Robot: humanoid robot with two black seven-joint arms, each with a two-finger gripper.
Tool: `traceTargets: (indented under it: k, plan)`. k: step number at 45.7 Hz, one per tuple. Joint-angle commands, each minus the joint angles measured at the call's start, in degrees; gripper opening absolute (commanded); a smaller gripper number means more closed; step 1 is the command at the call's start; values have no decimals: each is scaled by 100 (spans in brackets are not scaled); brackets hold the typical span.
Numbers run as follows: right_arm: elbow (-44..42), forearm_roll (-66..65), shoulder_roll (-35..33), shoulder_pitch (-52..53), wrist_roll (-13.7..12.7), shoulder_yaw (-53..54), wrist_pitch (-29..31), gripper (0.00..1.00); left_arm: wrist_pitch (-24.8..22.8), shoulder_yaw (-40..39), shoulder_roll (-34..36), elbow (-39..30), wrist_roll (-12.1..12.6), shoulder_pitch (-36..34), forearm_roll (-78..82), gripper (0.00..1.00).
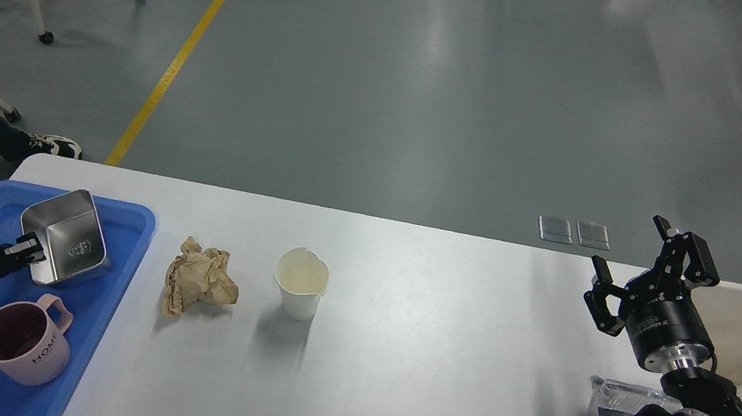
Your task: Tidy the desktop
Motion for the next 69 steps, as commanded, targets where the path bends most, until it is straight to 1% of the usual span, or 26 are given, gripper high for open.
traceTargets:
  k: [1,35,46,49,54,56,64,69]
  plan:
    - [8,0,2,0,0,0,0,100,0,0,7,1,4,-8,-7,96]
    - [16,0,-7,0,-9,9,0,100,0,-9,25,1,-5,-8,-7,96]
    - [16,9,-33,26,-9,9,0,100,-88,-149,394,-8,-14,-192,-77,96]
    - [16,9,-33,26,-9,9,-9,100,-158,-377,517,-17,-22,-403,-436,96]
    - [8,9,-33,26,-9,9,-9,100,-571,-1062,693,-17,-14,-421,-1516,96]
    - [8,9,-33,26,-17,9,-9,100,-668,-1317,763,-17,4,-421,-1947,96]
    - [8,9,-51,26,-26,0,-9,100,-651,-2284,851,-70,4,-386,-3292,96]
    - [8,9,-77,26,-26,0,-18,100,-642,-2785,746,-175,4,-245,-3820,96]
